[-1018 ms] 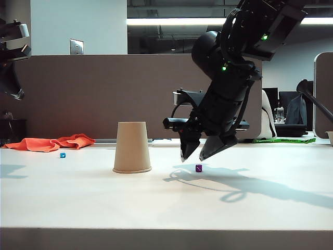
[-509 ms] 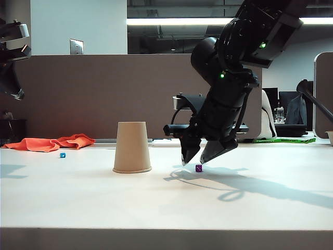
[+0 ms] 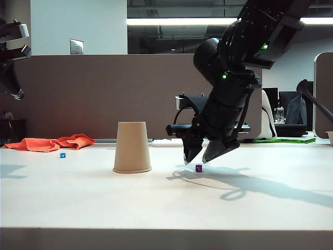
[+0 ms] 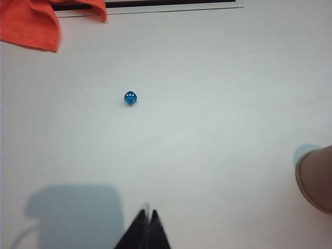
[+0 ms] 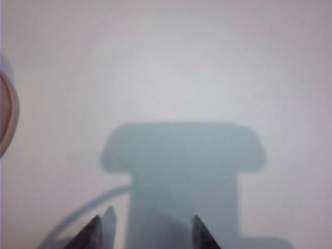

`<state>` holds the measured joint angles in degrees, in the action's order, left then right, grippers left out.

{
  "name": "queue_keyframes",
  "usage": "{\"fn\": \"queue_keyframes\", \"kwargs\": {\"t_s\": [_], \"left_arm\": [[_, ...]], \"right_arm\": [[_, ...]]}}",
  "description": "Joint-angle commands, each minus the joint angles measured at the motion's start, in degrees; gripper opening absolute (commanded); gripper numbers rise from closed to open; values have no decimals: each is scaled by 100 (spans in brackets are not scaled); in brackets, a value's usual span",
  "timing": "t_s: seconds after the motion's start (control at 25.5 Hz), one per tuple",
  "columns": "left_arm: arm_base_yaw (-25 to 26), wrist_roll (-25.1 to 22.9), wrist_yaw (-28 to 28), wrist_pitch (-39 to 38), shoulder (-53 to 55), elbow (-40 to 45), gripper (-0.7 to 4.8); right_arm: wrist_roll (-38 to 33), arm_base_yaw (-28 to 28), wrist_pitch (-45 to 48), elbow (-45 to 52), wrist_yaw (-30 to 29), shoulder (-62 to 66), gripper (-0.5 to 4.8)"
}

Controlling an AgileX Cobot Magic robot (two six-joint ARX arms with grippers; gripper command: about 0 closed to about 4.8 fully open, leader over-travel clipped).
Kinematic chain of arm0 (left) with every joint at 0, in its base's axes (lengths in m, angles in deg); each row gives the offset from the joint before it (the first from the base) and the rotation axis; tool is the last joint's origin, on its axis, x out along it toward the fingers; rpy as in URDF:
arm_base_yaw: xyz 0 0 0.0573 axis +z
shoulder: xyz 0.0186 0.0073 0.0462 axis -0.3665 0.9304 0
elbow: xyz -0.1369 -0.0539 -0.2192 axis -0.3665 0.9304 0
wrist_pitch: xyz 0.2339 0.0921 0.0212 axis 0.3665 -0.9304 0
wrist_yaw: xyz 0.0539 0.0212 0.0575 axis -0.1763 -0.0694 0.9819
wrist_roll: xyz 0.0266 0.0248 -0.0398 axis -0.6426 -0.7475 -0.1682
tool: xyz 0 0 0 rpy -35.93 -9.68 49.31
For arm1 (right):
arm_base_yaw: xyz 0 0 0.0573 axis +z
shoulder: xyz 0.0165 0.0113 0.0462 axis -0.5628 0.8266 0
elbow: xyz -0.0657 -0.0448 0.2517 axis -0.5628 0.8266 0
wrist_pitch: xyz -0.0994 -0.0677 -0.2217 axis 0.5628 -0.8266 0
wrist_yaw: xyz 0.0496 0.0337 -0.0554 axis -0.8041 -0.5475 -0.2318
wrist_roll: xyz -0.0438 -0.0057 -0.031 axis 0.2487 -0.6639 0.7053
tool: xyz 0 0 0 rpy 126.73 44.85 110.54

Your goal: Throw the dice onto the paper cup, compare its value with the values of the other dice on the table, place the die with the higher value on the paper cup, and take no action if both dice have the same value.

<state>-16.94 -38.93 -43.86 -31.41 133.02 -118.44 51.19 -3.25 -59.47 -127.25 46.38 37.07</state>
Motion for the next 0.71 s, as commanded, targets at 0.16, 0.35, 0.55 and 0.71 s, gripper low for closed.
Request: {"fn": "queue_keyframes", "kwargs": {"t_s": [0.16, 0.35, 0.55, 0.71], "left_arm": [[2, 0, -28, 50, -28, -9, -6], [2, 0, -28, 48, -28, -9, -6], [2, 0, -28, 48, -28, -9, -6], [2, 0, -28, 50, -28, -9, -6]], "right_arm": [[17, 2, -157, -17, -136, -15, 211], [17, 7, -192, -17, -173, -15, 211], [17, 11, -240, -17, -175, -15, 211], [15, 20, -367, -17, -304, -15, 211]]}}
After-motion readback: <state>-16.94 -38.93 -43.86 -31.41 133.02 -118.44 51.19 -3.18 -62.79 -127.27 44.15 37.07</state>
